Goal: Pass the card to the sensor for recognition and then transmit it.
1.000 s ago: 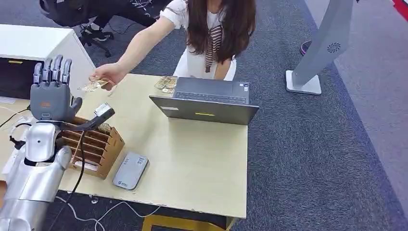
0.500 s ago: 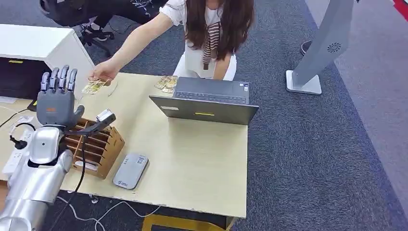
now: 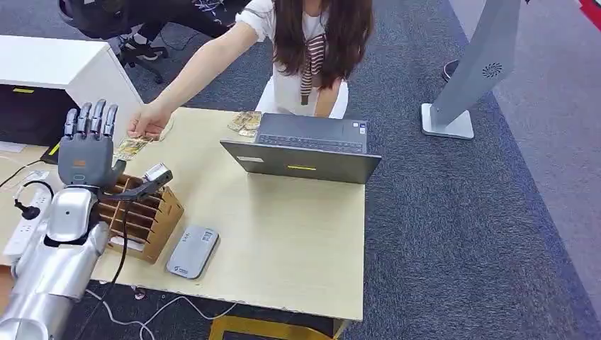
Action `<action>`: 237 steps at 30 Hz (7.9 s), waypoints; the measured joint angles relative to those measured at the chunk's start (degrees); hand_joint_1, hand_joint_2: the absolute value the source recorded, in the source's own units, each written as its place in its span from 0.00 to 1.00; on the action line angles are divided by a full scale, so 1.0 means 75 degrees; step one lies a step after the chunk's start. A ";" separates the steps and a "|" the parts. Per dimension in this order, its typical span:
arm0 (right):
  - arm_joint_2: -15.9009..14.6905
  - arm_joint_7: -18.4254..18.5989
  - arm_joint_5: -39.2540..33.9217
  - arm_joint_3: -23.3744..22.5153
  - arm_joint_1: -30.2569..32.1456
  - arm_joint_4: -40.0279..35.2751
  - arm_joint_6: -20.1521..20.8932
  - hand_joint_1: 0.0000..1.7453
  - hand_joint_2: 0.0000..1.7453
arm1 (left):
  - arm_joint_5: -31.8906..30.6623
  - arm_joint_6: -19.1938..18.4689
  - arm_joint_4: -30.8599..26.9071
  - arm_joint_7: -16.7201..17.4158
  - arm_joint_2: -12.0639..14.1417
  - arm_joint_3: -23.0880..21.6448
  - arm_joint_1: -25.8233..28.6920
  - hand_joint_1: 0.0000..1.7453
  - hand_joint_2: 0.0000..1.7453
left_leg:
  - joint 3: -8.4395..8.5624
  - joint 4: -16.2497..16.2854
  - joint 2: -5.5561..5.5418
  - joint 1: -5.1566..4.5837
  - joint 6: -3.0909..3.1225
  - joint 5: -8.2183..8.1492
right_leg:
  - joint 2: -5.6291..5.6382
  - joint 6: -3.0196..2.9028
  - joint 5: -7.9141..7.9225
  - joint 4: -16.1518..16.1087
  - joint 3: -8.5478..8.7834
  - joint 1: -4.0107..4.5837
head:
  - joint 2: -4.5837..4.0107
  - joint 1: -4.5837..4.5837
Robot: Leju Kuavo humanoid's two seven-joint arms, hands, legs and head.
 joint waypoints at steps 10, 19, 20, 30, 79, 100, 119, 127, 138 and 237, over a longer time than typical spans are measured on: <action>0.0015 -0.0070 0.0015 0.0000 0.0001 0.0000 0.0026 0.00 1.00 | -0.0134 -0.0073 0.0006 -0.0157 -0.0090 -0.0146 0.0002 1.00 1.00 | 0.0000 0.0000 0.0000 0.0000 0.0000 0.0000 | 0.0000 0.0000 0.0000 0.0000 0.0000 0.0000 | 0.0000 0.0000; 0.0015 -0.0082 0.0102 0.0000 0.0001 0.0000 0.0035 0.00 1.00 | -0.0117 -0.0152 -0.0020 -0.0239 -0.0154 -0.0286 0.0003 1.00 1.00 | 0.0000 0.0000 0.0002 0.0000 0.0000 0.0000 | 0.0002 0.0000 0.0000 0.0000 0.0000 0.0000 | 0.0000 0.0000; 0.0015 -0.0082 0.0102 0.0000 0.0001 0.0000 0.0035 0.00 1.00 | -0.0117 -0.0154 -0.0029 -0.0248 -0.0160 -0.0297 0.0002 1.00 1.00 | 0.0001 0.0000 0.0003 0.0000 0.0000 0.0000 | 0.0003 0.0000 0.0000 0.0000 0.0000 0.0000 | 0.0000 0.0003; 0.0015 -0.0102 0.0114 0.0000 0.0003 0.0000 0.0032 0.00 1.00 | 0.0015 -0.0204 -0.0161 -0.0399 -0.0204 -0.0417 0.0059 1.00 1.00 | 0.0000 0.0000 0.0001 0.0000 0.0000 0.0000 | 0.0001 0.0000 0.0000 0.0000 0.0000 0.0000 | 0.0000 0.0000; 0.0050 -0.0169 -0.0017 -0.0545 0.0064 0.0000 -0.0137 0.00 1.00 | 0.0932 -0.2722 -0.3188 -0.0137 -0.0070 -0.1340 0.3481 1.00 1.00 | -0.0008 -0.0001 0.0000 -0.0001 0.0001 -0.0018 | -0.0005 0.0007 -0.0008 -0.0005 -0.0001 -0.0001 | 0.0000 0.0000; 0.0050 -0.0070 0.0117 -0.0618 0.0059 0.0000 -0.0047 0.00 1.00 | 0.1346 -0.3418 -0.2731 -0.0102 0.0172 -0.1469 0.3404 1.00 1.00 | 0.0008 -0.0002 -0.0004 -0.0001 0.0001 -0.0018 | -0.0009 0.0007 -0.0008 -0.0005 0.0016 -0.0002 | 0.0000 0.0000; 0.0052 -0.0207 0.0417 -0.0638 0.0045 0.0000 0.0084 0.00 1.00 | 0.0892 -0.1276 -0.2731 -0.0370 -0.0268 -0.1483 0.1730 1.00 1.00 | -0.0016 0.0002 -0.0029 0.0000 0.0009 0.0001 | -0.0032 0.0014 0.0001 -0.0005 -0.0002 -0.0001 | 0.0000 0.0000; 0.0052 -0.0207 0.0694 -0.0638 0.0034 0.0000 0.0166 0.00 1.00 | 0.0545 -0.1515 -0.1599 -0.0341 -0.0210 -0.1475 -0.0365 1.00 1.00 | -0.0015 0.0002 -0.0033 0.0000 0.0000 0.0018 | -0.0035 0.0000 0.0017 -0.0002 0.0000 0.0000 | 0.0000 0.0003; 0.0052 -0.0166 0.0810 -0.0638 0.0033 0.0000 0.0184 0.00 1.00 | 0.0457 -0.1428 -0.0175 -0.0274 -0.0219 -0.1475 -0.1313 1.00 1.00 | -0.0019 0.0002 -0.0028 -0.0001 -0.0001 0.0016 | -0.0026 0.0000 0.0016 -0.0003 -0.0007 0.0000 | 0.0000 0.0000; 0.0125 -0.0254 0.1381 -0.1521 0.0136 -0.0006 -0.0096 0.00 1.00 | 0.0798 -0.0140 -0.2623 -0.2827 -0.1107 0.5374 0.5327 0.00 1.00 | 0.0008 -0.0007 -0.0031 0.0004 -0.0011 -0.0050 | -0.0030 -0.0003 -0.0055 -0.0003 0.0025 0.0001 | 0.0000 0.0000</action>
